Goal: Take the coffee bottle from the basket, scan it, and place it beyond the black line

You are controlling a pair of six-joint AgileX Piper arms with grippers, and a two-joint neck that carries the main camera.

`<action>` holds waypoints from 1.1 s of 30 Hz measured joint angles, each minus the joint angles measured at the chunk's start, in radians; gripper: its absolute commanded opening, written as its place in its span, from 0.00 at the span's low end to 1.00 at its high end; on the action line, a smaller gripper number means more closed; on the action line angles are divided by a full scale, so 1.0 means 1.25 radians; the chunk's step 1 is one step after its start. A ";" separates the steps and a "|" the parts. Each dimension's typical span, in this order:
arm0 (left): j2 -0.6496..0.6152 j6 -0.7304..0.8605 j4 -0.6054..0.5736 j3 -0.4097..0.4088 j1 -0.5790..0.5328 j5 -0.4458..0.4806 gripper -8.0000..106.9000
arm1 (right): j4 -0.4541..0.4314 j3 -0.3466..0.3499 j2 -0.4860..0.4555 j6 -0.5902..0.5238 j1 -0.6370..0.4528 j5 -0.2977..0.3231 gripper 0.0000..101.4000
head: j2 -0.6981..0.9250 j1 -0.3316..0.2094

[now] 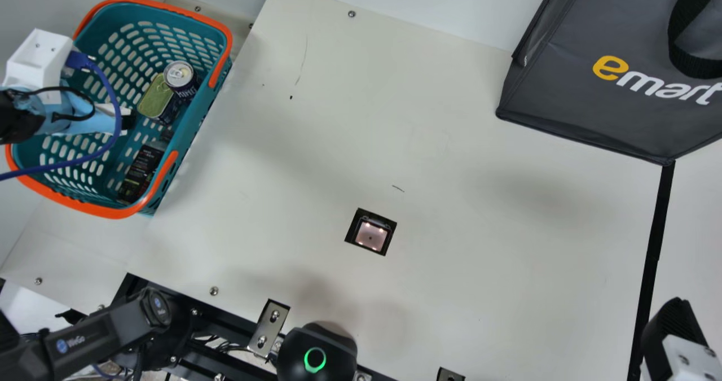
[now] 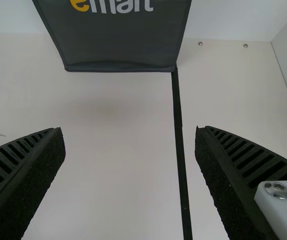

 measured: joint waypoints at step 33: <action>0.200 0.121 -0.088 0.073 -0.054 -0.195 0.85 | 0.000 0.000 0.000 0.000 0.000 0.000 0.90 | 0.000 0.000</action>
